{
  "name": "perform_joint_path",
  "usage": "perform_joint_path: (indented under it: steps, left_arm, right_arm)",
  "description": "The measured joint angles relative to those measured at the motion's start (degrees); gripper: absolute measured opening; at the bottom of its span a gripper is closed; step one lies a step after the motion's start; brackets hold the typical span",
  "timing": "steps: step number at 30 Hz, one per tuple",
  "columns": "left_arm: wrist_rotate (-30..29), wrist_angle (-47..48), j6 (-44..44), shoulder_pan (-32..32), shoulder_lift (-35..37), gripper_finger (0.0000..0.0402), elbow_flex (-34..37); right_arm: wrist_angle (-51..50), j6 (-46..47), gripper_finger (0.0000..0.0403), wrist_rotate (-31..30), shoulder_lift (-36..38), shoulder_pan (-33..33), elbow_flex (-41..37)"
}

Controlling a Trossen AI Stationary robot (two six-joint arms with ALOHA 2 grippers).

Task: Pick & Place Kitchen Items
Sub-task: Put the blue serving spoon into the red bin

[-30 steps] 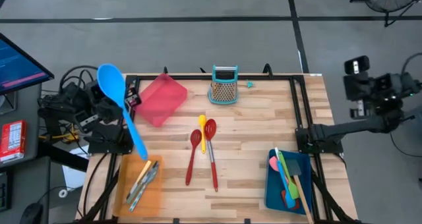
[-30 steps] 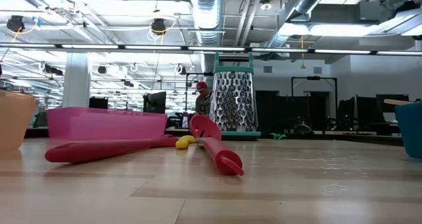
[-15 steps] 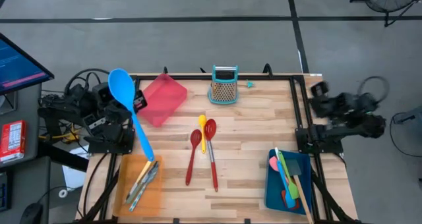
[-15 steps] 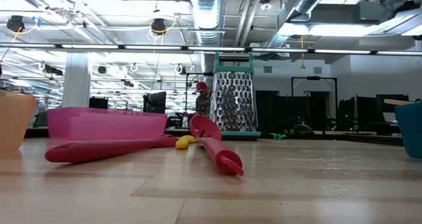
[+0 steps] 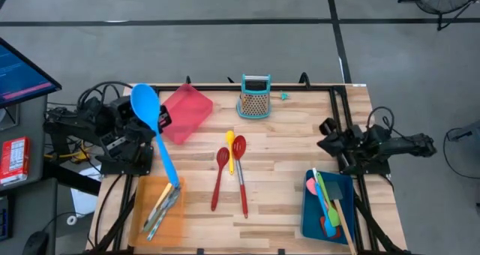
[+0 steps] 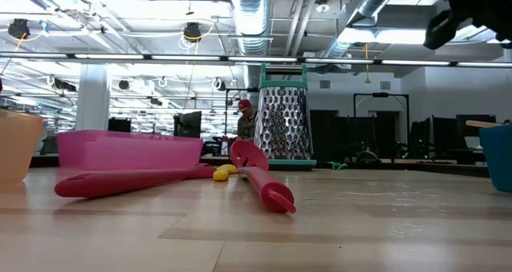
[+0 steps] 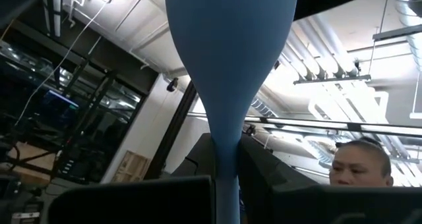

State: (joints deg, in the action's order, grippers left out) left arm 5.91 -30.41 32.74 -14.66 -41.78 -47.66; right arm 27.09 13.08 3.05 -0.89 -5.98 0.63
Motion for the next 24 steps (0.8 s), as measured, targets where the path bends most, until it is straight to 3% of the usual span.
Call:
perform_joint_path:
  steps: [3, 12, 24]
  left_arm:
    - [0.00, 0.01, -1.92, 0.00, 0.04, 0.0013, 0.00]
    - [-0.01, 2.04, -3.77, 0.00, -0.02, 0.0018, 0.04]
    - [-0.07, 0.33, -9.70, 0.91, 0.02, 0.0018, 0.04]
  right_arm:
    - [-0.83, -0.01, 0.0000, 1.84, 0.54, 0.00, 0.14]
    - [-21.28, 5.01, 0.0000, 1.57, 0.60, 0.04, 0.03]
    - [-27.14, 5.34, 0.0004, -2.25, 0.07, 0.09, 0.12]
